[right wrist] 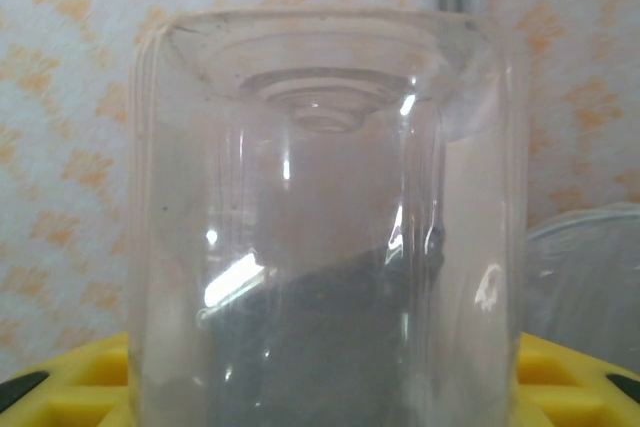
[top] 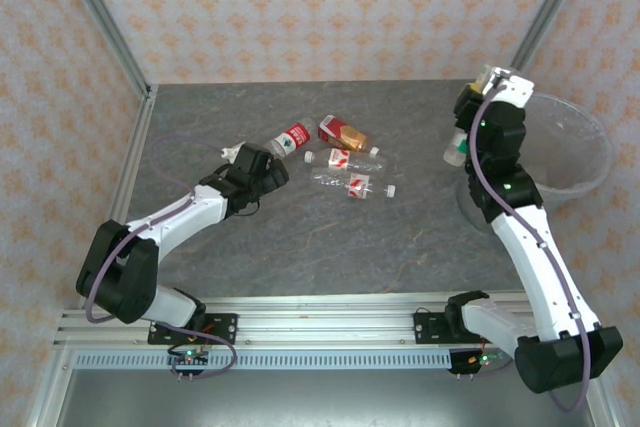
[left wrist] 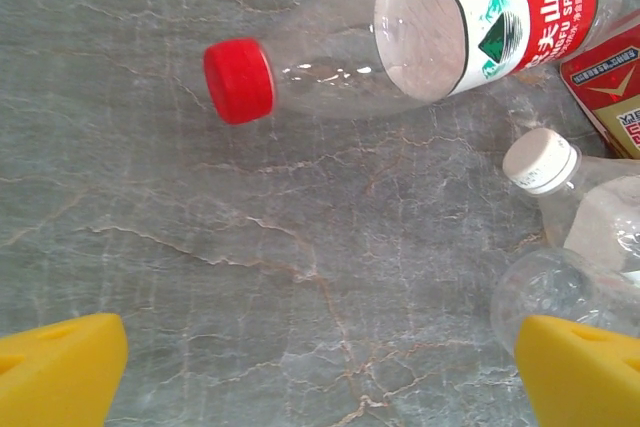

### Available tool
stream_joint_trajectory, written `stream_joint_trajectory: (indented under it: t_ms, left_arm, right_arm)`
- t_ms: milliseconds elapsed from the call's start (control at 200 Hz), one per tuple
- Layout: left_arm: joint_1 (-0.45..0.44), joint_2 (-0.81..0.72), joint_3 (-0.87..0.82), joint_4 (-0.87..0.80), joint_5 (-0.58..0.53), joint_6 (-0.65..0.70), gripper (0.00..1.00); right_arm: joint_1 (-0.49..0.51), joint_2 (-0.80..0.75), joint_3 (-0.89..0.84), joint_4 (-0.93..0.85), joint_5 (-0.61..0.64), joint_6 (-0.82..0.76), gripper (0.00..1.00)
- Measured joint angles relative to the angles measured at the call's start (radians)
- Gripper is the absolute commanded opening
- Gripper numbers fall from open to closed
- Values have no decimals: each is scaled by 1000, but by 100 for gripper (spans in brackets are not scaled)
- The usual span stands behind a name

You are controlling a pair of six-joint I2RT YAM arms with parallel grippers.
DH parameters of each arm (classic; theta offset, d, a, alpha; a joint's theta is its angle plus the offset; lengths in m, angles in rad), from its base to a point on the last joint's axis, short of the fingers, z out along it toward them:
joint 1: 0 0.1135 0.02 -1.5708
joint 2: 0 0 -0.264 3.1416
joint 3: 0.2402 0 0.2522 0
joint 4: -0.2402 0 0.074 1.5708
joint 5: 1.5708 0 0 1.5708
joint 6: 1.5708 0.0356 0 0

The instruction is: Put the plastic bottles in the bin

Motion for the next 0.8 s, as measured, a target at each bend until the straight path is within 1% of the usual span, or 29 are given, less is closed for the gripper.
stream_joint_trajectory:
  t_ms: [225,355,460,666,801]
  left_arm:
    - [0,36,41,8,32,-7,100]
    - [0,37,56,8,47,-6,100]
    - [0,37,66,8,53,-6,100]
    - [0,37,77,7,68,-6,100]
    - [0,37,95,3,82,-5,100]
  right_arm:
    - [-122,-21,40,0,4,-6,46]
    - [-224,-21,60,-1,-7,18,46]
    - [-285,-18,61,-3,-9,15,45]
    - [-399,3,58,-1,-9,-67,47]
    - [-455,6,7,24,-3,-163,48]
